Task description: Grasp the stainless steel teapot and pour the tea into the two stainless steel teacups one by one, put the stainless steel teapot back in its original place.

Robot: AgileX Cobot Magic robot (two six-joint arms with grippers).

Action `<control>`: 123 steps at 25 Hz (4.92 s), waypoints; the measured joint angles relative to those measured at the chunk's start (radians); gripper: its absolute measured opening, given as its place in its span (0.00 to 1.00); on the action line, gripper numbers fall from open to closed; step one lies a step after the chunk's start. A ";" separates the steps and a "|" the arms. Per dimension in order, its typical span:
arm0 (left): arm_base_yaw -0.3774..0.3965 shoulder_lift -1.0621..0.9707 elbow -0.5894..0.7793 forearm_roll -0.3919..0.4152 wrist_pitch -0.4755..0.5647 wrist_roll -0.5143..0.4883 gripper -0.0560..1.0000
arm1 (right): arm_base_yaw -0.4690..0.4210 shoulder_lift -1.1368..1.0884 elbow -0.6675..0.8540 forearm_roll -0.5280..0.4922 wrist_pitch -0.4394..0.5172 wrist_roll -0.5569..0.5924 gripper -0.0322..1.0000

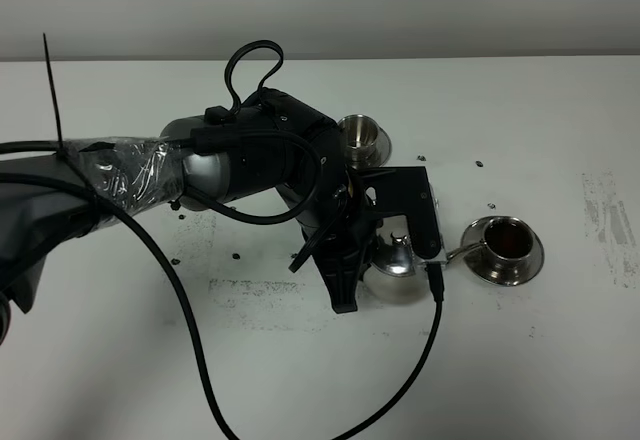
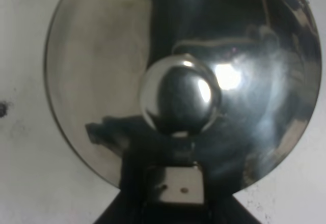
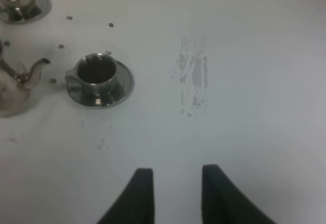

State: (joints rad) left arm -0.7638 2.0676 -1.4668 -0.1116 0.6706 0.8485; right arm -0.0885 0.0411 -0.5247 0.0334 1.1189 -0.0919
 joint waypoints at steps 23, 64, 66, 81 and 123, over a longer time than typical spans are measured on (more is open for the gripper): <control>0.237 0.110 -0.522 0.248 0.308 0.063 0.23 | 0.000 0.000 0.000 0.000 0.000 0.000 0.25; 0.251 0.319 -0.760 0.580 0.266 0.475 0.23 | 0.000 0.000 0.000 0.000 0.000 0.000 0.25; 0.245 0.331 -0.760 0.596 0.260 0.476 0.23 | 0.000 0.000 0.000 0.000 0.000 0.000 0.25; 0.204 0.357 -0.760 0.725 0.172 0.508 0.23 | 0.000 0.000 0.000 0.000 0.000 0.000 0.25; 0.159 0.387 -0.760 0.907 0.106 0.548 0.23 | 0.000 0.000 0.000 0.000 0.000 0.000 0.25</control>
State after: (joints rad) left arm -0.6046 2.4545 -2.2266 0.7952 0.7766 1.3960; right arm -0.0885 0.0411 -0.5247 0.0334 1.1189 -0.0919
